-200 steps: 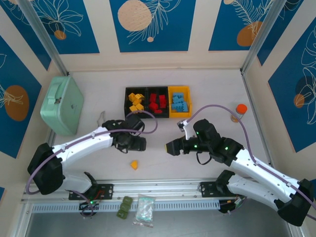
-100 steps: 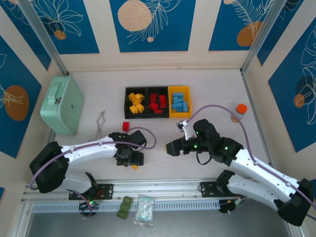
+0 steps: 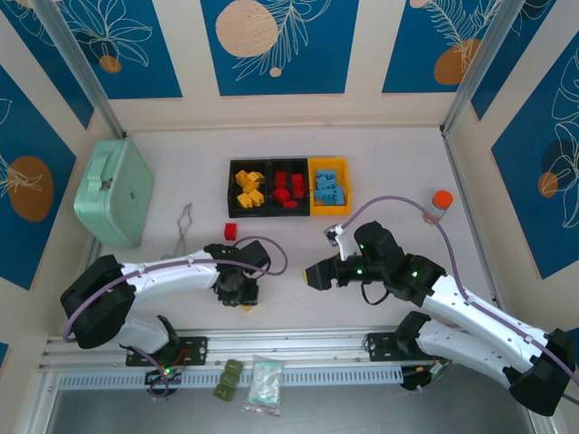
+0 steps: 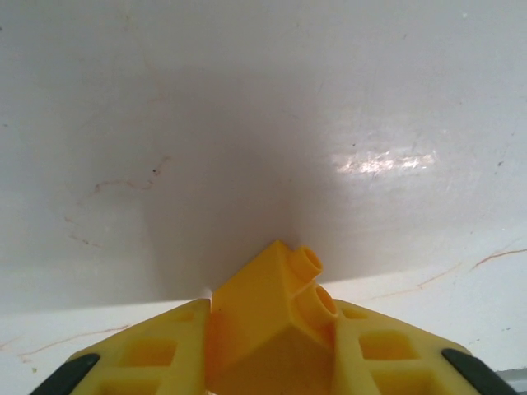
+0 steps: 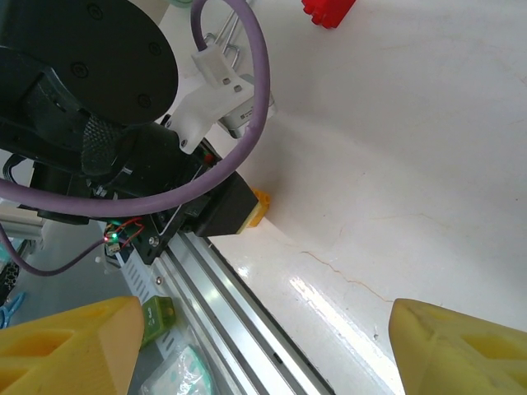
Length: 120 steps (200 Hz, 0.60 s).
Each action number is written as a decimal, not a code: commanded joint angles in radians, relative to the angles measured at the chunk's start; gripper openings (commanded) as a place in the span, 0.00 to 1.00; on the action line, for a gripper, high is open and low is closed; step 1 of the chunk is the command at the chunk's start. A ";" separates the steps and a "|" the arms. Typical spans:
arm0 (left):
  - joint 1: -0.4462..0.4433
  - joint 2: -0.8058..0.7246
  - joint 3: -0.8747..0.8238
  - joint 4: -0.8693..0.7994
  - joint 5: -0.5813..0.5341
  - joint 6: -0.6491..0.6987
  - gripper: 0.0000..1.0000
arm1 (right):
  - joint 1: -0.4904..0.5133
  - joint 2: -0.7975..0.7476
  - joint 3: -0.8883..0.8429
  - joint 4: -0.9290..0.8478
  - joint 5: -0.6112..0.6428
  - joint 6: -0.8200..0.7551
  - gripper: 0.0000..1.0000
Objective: Sort the legos into containers by color
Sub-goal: Pick up the lego from the center of the table.
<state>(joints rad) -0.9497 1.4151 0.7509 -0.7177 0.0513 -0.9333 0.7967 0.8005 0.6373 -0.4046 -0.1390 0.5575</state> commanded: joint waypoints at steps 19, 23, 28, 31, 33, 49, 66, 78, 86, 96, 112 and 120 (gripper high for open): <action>0.008 -0.030 0.018 -0.044 -0.044 0.026 0.24 | -0.010 -0.007 -0.012 -0.007 -0.014 0.006 0.78; 0.014 -0.036 0.022 -0.050 -0.050 0.030 0.23 | -0.012 -0.006 -0.012 -0.007 -0.016 0.006 0.79; 0.022 -0.042 0.030 -0.061 -0.056 0.039 0.23 | -0.014 -0.004 -0.013 -0.007 -0.018 0.006 0.79; 0.024 -0.045 0.034 -0.066 -0.061 0.045 0.22 | -0.015 -0.003 -0.013 -0.005 -0.019 0.007 0.79; 0.029 -0.047 0.037 -0.069 -0.062 0.049 0.22 | -0.017 -0.002 -0.013 -0.004 -0.019 0.006 0.79; 0.063 -0.063 0.068 -0.097 -0.083 0.081 0.21 | -0.022 0.008 -0.011 0.002 -0.024 0.006 0.78; 0.108 -0.077 0.105 -0.116 -0.096 0.124 0.21 | -0.025 0.022 -0.008 0.009 -0.021 0.007 0.78; 0.143 -0.082 0.134 -0.125 -0.104 0.154 0.21 | -0.027 0.030 -0.010 0.017 -0.019 0.012 0.78; 0.165 -0.081 0.159 -0.133 -0.109 0.176 0.21 | -0.027 0.035 -0.010 0.024 -0.020 0.016 0.79; 0.195 -0.080 0.195 -0.139 -0.117 0.204 0.21 | -0.027 0.044 -0.008 0.031 -0.023 0.019 0.78; 0.251 -0.068 0.253 -0.135 -0.120 0.242 0.21 | -0.026 0.050 -0.011 0.042 -0.018 0.026 0.79; 0.275 -0.058 0.281 -0.127 -0.119 0.260 0.21 | -0.026 0.054 -0.011 0.044 -0.015 0.028 0.78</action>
<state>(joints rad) -0.7406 1.3533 0.9459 -0.8185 -0.0380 -0.7631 0.7746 0.8482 0.6373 -0.3882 -0.1390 0.5697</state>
